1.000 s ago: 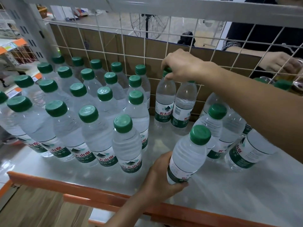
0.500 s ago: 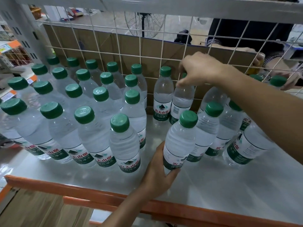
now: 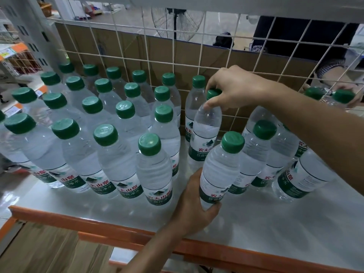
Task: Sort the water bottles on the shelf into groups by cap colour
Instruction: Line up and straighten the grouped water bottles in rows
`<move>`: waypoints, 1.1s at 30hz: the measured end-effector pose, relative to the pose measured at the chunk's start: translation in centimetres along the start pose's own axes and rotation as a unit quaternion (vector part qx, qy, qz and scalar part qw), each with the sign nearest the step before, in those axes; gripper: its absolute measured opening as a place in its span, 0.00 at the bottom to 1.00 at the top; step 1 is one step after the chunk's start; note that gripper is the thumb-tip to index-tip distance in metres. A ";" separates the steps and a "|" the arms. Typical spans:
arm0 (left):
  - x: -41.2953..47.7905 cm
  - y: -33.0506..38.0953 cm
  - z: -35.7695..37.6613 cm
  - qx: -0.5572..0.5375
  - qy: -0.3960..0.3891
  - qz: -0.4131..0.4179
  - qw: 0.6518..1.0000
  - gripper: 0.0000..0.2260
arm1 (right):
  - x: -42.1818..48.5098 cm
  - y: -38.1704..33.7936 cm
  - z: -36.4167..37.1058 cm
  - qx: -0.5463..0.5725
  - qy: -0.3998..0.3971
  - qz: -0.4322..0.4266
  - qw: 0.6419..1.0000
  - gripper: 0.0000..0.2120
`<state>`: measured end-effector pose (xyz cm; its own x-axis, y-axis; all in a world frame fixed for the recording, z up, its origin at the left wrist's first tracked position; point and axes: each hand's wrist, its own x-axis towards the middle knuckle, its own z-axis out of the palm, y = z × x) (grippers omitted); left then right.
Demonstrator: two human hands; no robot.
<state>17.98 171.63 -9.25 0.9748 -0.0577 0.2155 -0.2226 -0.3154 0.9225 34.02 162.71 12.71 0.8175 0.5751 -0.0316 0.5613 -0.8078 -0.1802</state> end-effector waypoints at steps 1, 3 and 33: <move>-0.1 -0.1 0.0 0.008 0.007 -0.004 1.000 0.35 | 0.1 -0.3 0.1 0.000 0.003 -0.007 1.000 0.17; -0.2 -0.4 0.1 0.024 0.026 -0.008 0.999 0.36 | 0.4 -0.8 0.3 -0.004 0.007 -0.020 1.000 0.17; -0.6 0.6 0.3 0.051 0.051 -0.009 0.997 0.34 | -0.7 -3.1 1.7 0.039 0.060 0.052 0.996 0.20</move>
<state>17.22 171.18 -8.93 0.9712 0.0434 0.2344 -0.1966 -0.4104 0.8905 31.48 164.96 11.65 0.8828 0.4656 0.0626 0.4650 -0.8469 -0.2579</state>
